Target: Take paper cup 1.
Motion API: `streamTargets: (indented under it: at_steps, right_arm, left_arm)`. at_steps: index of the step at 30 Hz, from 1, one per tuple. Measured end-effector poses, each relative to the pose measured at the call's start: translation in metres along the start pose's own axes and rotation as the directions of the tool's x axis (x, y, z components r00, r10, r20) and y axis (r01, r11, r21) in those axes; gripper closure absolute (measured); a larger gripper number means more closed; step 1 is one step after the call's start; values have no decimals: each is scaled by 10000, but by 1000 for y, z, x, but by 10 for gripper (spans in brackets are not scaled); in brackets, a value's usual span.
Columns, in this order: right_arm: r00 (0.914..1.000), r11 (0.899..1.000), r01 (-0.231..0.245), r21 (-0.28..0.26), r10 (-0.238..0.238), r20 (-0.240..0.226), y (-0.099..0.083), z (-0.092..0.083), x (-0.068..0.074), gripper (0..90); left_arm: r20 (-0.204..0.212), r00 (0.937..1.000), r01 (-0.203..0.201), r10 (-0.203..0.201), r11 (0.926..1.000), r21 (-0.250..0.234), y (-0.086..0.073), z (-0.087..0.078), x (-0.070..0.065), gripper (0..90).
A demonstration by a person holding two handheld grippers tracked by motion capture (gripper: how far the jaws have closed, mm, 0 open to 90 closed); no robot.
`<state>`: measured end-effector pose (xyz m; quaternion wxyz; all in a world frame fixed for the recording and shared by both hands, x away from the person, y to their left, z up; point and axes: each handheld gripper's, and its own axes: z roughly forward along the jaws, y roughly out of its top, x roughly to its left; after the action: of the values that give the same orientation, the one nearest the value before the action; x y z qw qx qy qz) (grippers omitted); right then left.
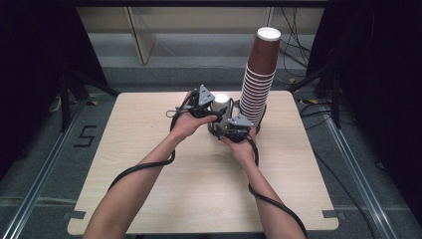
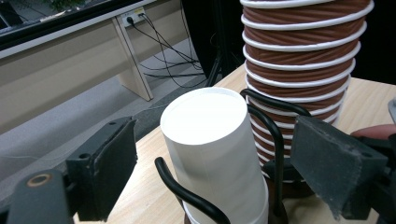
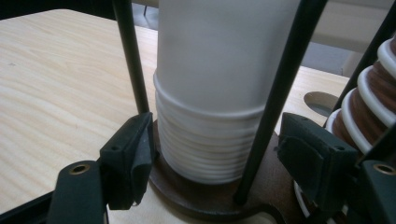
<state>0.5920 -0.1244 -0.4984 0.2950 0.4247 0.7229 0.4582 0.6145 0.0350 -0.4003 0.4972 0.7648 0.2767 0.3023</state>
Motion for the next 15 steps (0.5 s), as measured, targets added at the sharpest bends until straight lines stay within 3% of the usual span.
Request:
streamTargets:
  at_steps: [6,15]
  right_arm:
    - [9998,9998,-40,-220,44,184,1,8,1,284]
    - [9995,9994,-134,-326,143,285,-2,13,3,289]
  left_arm:
    - [122,9999,-29,29,10000,31,1,4,0,143]
    - [191,9991,383,-385,9992,105,-1,15,3,157]
